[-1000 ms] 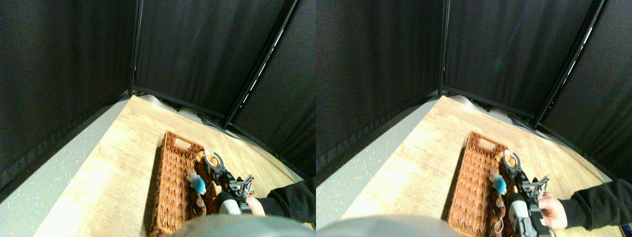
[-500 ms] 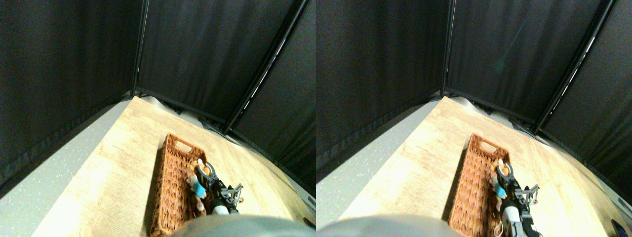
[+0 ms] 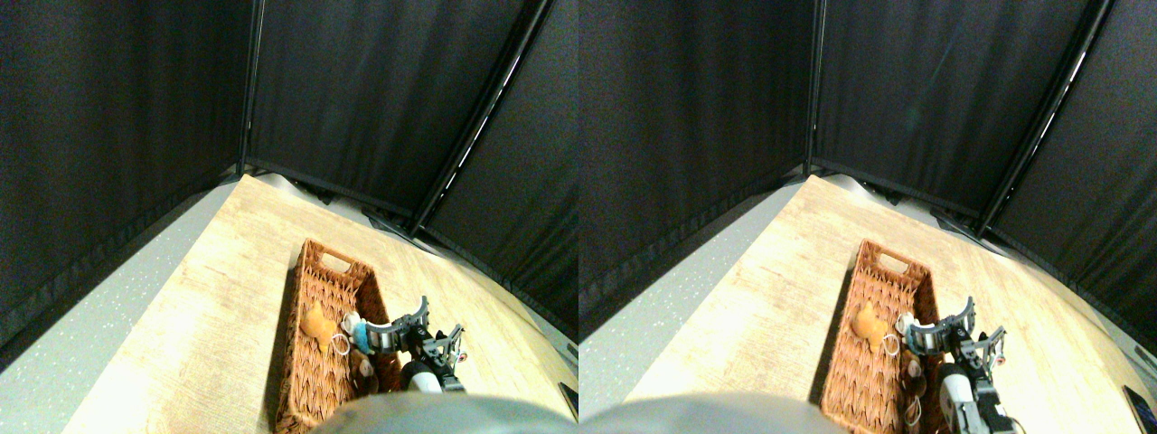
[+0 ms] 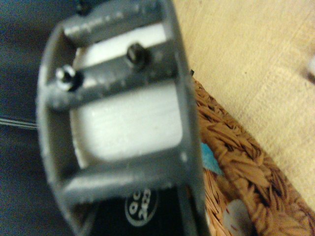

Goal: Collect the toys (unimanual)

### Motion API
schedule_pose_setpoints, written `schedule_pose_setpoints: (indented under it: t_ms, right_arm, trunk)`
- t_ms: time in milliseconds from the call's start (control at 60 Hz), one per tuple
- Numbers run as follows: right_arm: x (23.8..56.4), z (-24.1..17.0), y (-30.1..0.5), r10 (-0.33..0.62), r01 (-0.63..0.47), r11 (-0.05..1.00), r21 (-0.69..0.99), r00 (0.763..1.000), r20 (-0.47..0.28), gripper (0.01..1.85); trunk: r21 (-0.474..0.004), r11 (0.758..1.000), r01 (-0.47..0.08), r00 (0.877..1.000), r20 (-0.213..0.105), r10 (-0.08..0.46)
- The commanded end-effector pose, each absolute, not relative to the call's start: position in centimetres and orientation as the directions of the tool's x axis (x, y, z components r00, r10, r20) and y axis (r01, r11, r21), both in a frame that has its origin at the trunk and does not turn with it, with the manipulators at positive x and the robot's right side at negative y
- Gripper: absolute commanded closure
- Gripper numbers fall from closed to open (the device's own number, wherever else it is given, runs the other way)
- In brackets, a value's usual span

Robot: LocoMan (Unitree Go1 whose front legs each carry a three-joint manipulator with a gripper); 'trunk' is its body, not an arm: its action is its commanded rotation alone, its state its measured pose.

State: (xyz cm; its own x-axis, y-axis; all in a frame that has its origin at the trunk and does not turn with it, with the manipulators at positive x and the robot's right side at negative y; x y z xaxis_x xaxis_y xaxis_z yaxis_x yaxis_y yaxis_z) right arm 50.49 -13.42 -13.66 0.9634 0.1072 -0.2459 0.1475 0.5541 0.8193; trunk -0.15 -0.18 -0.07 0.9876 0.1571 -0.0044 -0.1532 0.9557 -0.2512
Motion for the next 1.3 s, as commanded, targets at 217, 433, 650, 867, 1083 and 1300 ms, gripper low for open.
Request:
schedule_pose_setpoints:
  t_ms: [217, 433, 650, 867, 1083, 1300]
  right_arm:
    - [51.0, -11.7, -18.1, -0.051, 0.102, 0.498, 0.861, 0.995, -0.088, 0.82]
    - [49.9, -11.6, -22.2, -0.171, 0.114, 0.511, 0.852, 0.985, -0.029, 0.91]
    - [48.1, -12.2, -25.2, -0.204, 0.118, 0.460, 0.880, 0.979, -0.025, 0.99]
    - [45.4, -14.0, -25.3, -0.205, 0.125, 0.395, 0.910, 0.978, -0.045, 0.99]
    - [44.5, -15.4, -24.1, -0.209, 0.147, 0.297, 0.944, 0.974, -0.086, 0.96]
    - [43.9, -16.4, -23.2, -0.189, 0.170, 0.243, 0.955, 0.974, -0.125, 0.95]
  trunk:
    - [-0.196, 0.974, -0.114, 0.993, -0.030, 0.110]
    - [-0.152, 0.986, -0.065, 0.997, -0.040, 0.060]
    - [-0.125, 0.991, -0.039, 0.998, -0.051, 0.033]
    - [-0.116, 0.993, -0.031, 0.998, -0.051, 0.026]
    - [-0.128, 0.991, -0.035, 0.998, -0.050, 0.029]
    - [-0.144, 0.989, -0.043, 0.998, -0.051, 0.036]
